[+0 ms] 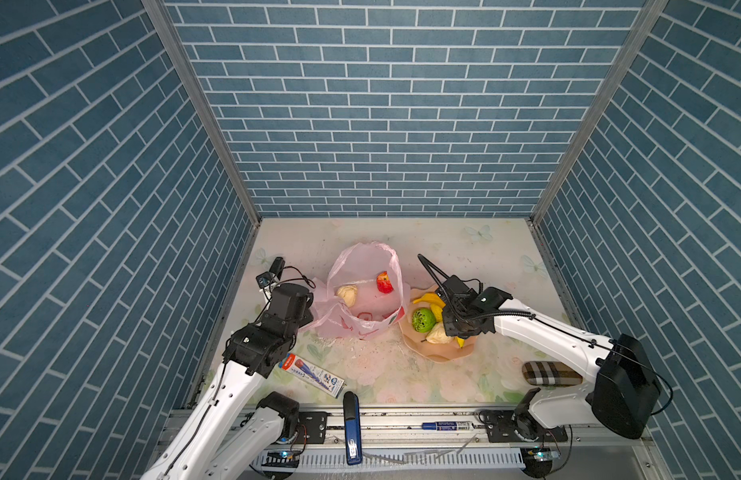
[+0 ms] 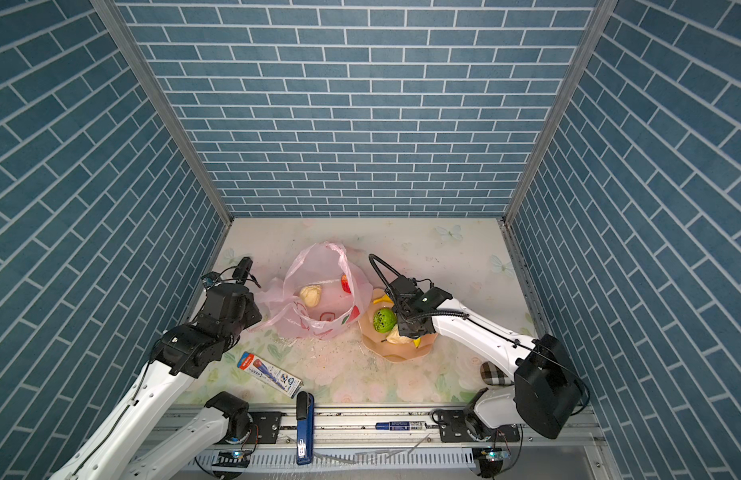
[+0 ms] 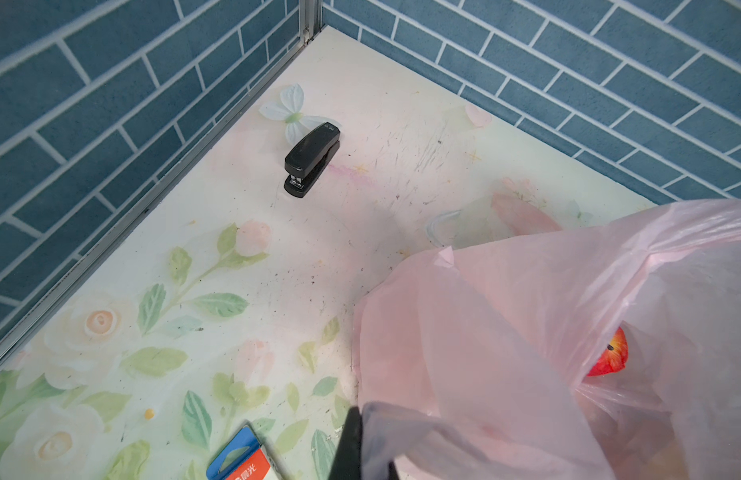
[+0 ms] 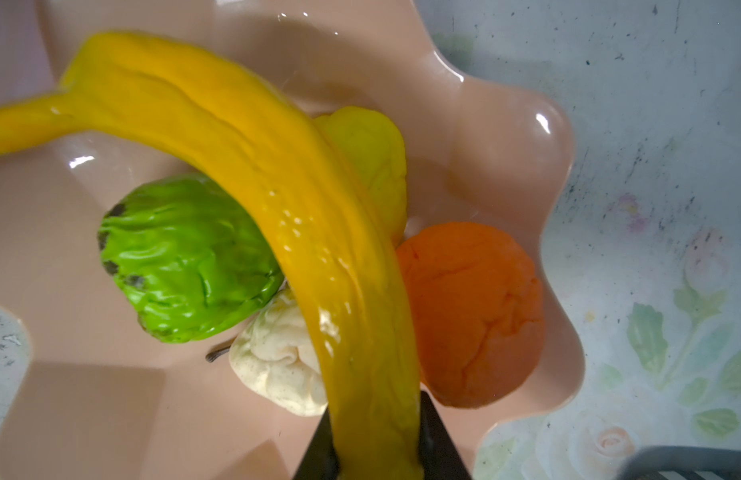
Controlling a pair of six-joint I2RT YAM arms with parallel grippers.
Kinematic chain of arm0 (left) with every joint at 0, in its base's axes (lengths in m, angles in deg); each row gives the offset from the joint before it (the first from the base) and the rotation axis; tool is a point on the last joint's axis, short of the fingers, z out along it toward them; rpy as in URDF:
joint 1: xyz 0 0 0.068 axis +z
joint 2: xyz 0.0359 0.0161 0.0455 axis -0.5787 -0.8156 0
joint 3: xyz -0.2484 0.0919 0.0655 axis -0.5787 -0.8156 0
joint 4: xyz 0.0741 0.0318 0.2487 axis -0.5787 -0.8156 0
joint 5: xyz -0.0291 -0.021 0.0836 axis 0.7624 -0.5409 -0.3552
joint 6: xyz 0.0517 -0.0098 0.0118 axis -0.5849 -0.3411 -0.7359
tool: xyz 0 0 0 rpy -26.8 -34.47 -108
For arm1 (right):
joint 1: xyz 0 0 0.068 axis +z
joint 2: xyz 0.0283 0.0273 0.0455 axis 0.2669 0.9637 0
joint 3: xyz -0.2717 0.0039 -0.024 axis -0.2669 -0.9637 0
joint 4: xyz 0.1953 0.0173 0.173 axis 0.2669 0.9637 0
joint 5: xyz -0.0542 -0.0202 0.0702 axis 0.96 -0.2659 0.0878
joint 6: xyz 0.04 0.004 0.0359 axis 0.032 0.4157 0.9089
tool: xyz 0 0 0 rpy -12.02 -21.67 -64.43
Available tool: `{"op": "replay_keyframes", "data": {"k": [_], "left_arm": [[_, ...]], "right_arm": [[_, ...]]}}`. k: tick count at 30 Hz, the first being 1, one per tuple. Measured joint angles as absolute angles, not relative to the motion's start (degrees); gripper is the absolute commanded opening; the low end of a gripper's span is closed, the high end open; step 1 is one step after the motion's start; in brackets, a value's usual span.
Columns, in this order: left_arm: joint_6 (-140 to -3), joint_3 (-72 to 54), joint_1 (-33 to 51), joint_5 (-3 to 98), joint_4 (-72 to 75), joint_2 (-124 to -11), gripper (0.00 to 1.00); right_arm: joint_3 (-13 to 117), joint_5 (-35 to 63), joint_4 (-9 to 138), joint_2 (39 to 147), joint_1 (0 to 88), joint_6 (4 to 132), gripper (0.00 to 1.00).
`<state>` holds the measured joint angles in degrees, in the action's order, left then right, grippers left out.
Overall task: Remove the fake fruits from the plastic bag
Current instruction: 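Open the right gripper to release the banana into the bowl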
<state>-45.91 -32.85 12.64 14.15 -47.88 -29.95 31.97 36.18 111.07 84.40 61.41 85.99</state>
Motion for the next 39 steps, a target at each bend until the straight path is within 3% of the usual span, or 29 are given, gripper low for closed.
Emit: {"op": "replay_keyframes", "data": {"k": [39], "left_arm": [[-45.9,-33.2,12.6,14.4,-47.6,-30.3,0.02]], "right_arm": [[32.0,36.4,110.9,84.1,61.7,86.4,0.56]]}}
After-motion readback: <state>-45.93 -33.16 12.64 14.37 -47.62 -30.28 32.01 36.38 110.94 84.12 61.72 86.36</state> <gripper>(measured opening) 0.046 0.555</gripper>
